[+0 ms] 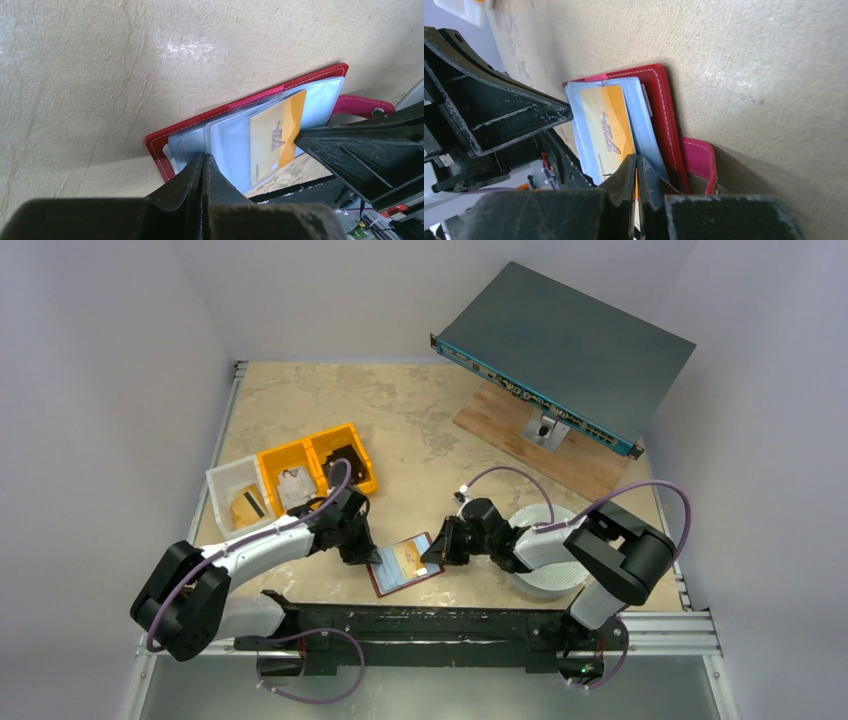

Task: Take the credit cards out of the card holder
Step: Remove the credit card from the card holder.

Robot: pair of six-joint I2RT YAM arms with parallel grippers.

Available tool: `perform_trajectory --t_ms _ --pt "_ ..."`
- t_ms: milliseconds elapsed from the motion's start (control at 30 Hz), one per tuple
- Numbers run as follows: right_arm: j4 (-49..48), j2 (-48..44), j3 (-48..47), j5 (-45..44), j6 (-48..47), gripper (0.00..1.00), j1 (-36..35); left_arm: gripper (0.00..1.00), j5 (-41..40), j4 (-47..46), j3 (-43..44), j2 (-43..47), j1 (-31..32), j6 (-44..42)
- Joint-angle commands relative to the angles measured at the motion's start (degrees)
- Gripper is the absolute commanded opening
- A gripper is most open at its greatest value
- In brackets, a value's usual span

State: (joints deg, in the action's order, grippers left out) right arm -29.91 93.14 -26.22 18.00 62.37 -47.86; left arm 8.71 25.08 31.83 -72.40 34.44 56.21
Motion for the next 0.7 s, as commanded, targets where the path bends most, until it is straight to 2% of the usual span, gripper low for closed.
perform_trajectory --t_ms 0,167,300,400,533,667 --pt "5.09 -2.90 1.54 -4.04 -2.50 0.00 0.57 0.00 -6.05 6.93 -1.17 -0.15 -0.84 -3.71" --pt "2.82 -2.19 1.20 -2.00 -3.36 0.00 0.55 0.00 -3.45 6.30 0.24 2.96 -0.80 -5.76" --pt "2.67 -1.79 0.49 -1.75 -3.78 0.00 0.48 0.10 -1.73 7.63 2.84 7.18 -0.24 -7.31" --pt "2.99 -1.88 0.06 -1.58 -4.00 0.00 0.46 0.13 -1.07 7.61 4.88 9.63 1.48 -7.43" --pt "2.87 -1.42 -0.23 -1.27 -4.01 0.00 0.48 0.13 0.46 4.43 7.01 7.86 4.28 -6.69" --pt "2.66 -1.26 -0.34 -0.89 -3.92 0.00 0.48 0.07 1.02 1.20 8.41 1.65 6.17 -5.89"
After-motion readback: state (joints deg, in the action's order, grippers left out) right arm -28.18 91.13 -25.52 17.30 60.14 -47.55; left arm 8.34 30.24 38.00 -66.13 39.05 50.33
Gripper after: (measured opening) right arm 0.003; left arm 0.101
